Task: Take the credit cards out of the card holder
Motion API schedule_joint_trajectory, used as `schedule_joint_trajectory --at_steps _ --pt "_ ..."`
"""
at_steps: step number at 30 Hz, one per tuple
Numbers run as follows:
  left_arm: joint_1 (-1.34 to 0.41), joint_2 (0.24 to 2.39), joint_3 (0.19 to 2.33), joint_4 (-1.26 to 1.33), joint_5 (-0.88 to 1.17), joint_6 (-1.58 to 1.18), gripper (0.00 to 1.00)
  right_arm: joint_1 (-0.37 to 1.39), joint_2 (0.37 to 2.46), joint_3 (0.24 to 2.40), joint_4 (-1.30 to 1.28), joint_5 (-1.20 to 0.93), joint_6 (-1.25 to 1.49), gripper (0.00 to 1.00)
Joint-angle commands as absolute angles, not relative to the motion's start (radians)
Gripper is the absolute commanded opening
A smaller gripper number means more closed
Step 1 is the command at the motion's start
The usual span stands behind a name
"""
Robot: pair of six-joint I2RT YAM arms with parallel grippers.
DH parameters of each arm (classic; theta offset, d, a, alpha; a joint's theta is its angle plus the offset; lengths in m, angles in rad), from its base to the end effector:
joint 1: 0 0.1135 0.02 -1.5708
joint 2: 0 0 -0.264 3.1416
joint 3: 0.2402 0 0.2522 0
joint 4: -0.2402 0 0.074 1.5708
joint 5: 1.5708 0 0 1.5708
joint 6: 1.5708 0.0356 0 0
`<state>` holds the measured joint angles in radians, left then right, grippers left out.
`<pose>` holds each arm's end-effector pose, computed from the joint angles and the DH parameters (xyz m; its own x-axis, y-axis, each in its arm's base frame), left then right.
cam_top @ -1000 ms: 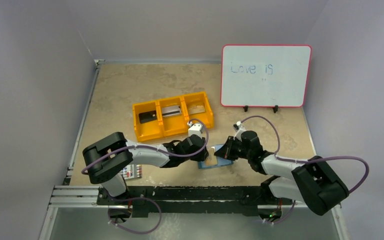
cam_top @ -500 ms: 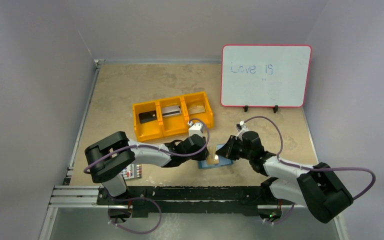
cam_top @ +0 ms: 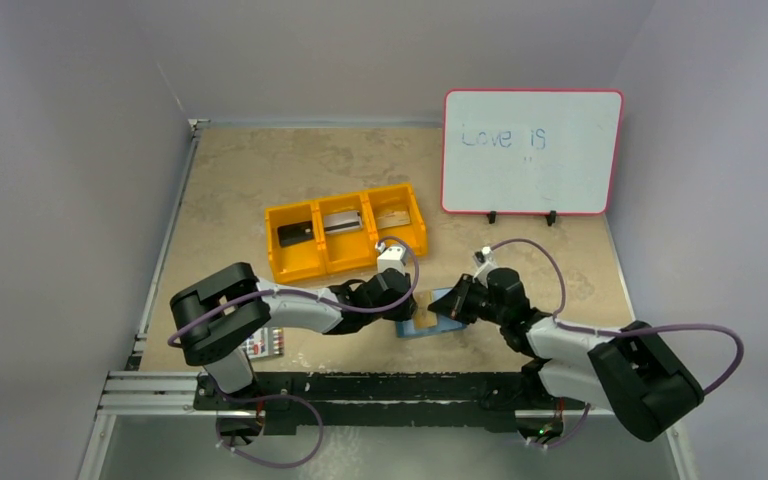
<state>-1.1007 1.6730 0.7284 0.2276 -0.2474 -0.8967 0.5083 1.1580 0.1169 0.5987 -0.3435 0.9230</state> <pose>0.1531 -0.2822 0.1415 -0.7958 -0.1060 -0.5962 0.2548 0.8346 -0.4885 0.1574 0.1014 0.1282 -0.8031 0.4121 -0.4304 -0.1387 0.5731 0.8077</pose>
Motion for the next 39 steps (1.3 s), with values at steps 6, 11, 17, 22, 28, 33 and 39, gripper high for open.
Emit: schedule_joint_trajectory --at_steps 6,11,17,22,28,33,39 --pt "-1.101 1.682 0.708 0.125 -0.284 -0.88 0.15 0.505 1.011 0.154 0.4 -0.194 0.936 0.0" --pt "-1.101 1.683 0.705 0.121 -0.293 -0.882 0.15 0.505 0.895 0.163 0.302 -0.145 0.93 0.0" --pt "-1.1 1.678 0.704 0.13 -0.289 -0.884 0.15 0.505 0.854 0.165 0.254 -0.127 0.917 0.0" --pt "-1.103 1.635 0.697 0.139 -0.295 -0.882 0.17 0.506 0.844 0.231 0.152 -0.123 0.871 0.0" --pt "-1.103 1.592 0.71 0.122 -0.341 -0.875 0.18 0.505 0.745 0.335 -0.024 -0.008 0.82 0.0" --pt "-1.103 1.545 0.717 0.119 -0.37 -0.873 0.2 0.505 0.667 0.383 -0.089 0.065 0.776 0.0" --pt "-1.103 1.462 0.695 0.113 -0.357 -0.862 0.26 0.505 0.73 0.388 -0.068 -0.041 0.771 0.0"
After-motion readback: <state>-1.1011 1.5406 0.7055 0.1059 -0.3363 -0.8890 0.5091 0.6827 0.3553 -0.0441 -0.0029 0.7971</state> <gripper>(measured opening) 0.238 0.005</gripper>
